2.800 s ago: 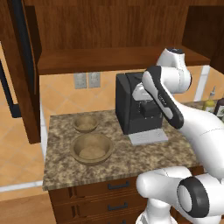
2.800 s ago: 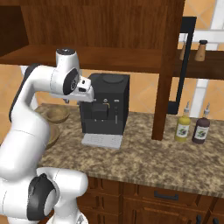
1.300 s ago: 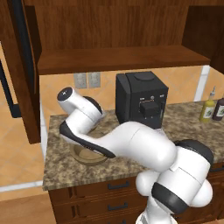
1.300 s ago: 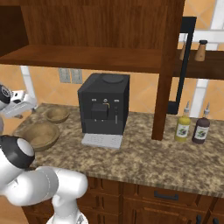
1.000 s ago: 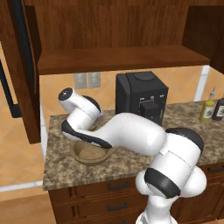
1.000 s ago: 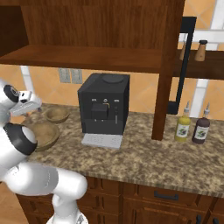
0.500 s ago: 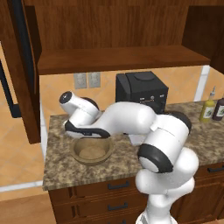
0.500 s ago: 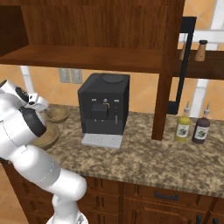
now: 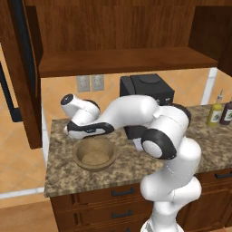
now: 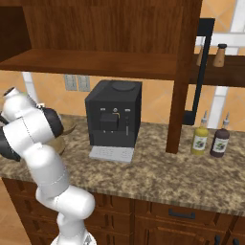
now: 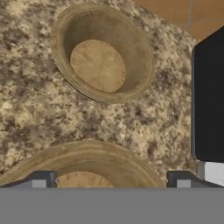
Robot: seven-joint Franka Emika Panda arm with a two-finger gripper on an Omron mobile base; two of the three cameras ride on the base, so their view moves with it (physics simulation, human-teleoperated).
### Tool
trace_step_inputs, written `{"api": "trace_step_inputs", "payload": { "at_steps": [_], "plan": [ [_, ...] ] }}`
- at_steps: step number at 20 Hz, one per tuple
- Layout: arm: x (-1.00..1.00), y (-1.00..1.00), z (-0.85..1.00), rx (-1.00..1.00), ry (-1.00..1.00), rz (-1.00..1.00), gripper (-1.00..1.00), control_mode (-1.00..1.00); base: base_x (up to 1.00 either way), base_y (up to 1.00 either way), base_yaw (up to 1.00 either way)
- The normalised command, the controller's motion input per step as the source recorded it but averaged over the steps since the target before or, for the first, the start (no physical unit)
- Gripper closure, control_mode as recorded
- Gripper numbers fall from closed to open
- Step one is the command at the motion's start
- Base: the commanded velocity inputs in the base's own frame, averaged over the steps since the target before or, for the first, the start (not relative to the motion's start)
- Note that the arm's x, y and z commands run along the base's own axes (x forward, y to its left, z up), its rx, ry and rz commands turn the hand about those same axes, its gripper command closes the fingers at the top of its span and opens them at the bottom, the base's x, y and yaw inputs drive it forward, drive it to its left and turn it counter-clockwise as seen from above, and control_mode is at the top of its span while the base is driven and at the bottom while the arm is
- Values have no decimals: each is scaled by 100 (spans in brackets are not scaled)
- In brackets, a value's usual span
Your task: Pick up the bowls on the counter and stack them on top of one another in the open cabinet. Place the smaller bowl on top of the larger bowl.
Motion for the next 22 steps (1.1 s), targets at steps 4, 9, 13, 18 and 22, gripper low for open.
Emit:
{"api": "trace_step_inputs", "payload": {
  "at_steps": [4, 9, 13, 18, 22],
  "plan": [
    [32, 10, -14, 0, 0, 0, -100, -100, 0, 0, 0],
    [23, 9, -7, -1, 0, 0, -100, -100, 0, 0, 0],
    [23, 4, -31, -4, 0, 0, -100, -100, 0, 0, 0],
    [39, 0, -36, -4, 0, -1, -100, -100, 0, 0, 0],
    [34, 2, -25, 0, 0, 0, -100, -100, 0, 0, 0]
  ]
}}
